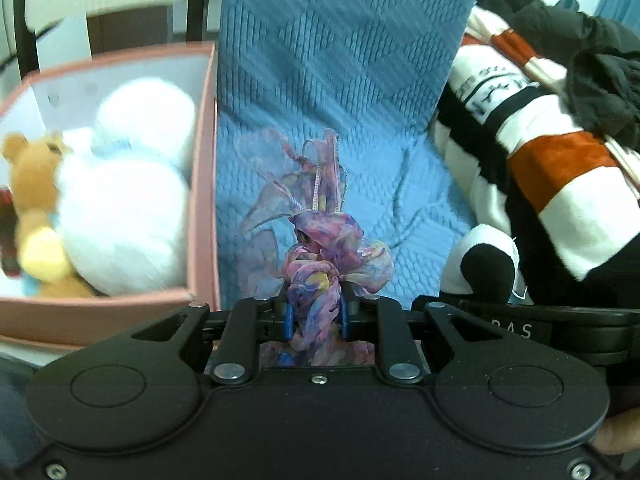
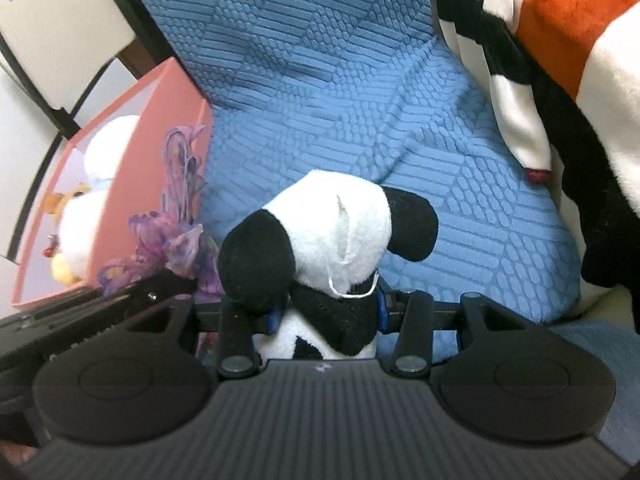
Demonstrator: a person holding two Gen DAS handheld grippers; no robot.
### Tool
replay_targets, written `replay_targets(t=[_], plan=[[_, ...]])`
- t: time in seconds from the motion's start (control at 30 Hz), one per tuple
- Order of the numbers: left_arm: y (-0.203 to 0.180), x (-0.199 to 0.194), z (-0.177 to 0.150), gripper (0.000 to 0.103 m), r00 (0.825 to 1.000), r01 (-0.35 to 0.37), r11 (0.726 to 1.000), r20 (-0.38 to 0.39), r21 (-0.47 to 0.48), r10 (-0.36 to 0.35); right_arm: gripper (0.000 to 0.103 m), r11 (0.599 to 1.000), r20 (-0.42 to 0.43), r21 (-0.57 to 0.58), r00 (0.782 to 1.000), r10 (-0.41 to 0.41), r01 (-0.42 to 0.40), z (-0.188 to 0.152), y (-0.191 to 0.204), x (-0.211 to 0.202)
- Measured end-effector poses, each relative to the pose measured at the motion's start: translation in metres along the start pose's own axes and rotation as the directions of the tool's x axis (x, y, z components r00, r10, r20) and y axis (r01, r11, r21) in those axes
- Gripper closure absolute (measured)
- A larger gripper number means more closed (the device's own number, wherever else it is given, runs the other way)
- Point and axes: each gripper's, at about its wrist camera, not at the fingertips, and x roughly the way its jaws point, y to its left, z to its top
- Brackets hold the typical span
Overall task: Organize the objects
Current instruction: 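Carry the panda plush with the right tool while the left tool carries the ribbon bundle to the box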
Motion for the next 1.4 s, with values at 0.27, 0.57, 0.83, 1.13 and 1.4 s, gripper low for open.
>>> replay_targets(t=[0.27,0.57,0.83,1.13,1.4], plan=[[0.011,-0.055,0.031,0.084,0.999,0.038,0.999,0.033,-0.015,-0.037,0.057,1.0,0.02,-0.005,1.0,0.023,-0.023,0.015,0.025,-0.043],[0.041,-0.101,0.061,0.084,0.996,0.044,0.999,0.079,-0.03,-0.041,0.057,0.998,0.05,-0.03,0.997,0.065,-0.064,0.042,0.067,-0.083],[0.083,-0.134,0.092,0.084,0.989,0.042,0.996,0.142,-0.073,-0.031,0.057,0.991,0.079,-0.08,0.991,0.112,-0.105,0.072,0.114,-0.1],[0.14,-0.17,0.126,0.083,0.977,0.008,0.994,0.211,-0.109,0.015,0.057,0.974,0.088,-0.15,0.979,0.182,-0.167,0.102,0.175,-0.101],[0.192,-0.164,0.128,0.082,0.981,-0.015,0.987,0.19,-0.157,0.045,0.057,0.956,0.054,-0.203,0.973,0.225,-0.21,0.111,0.225,-0.078]])
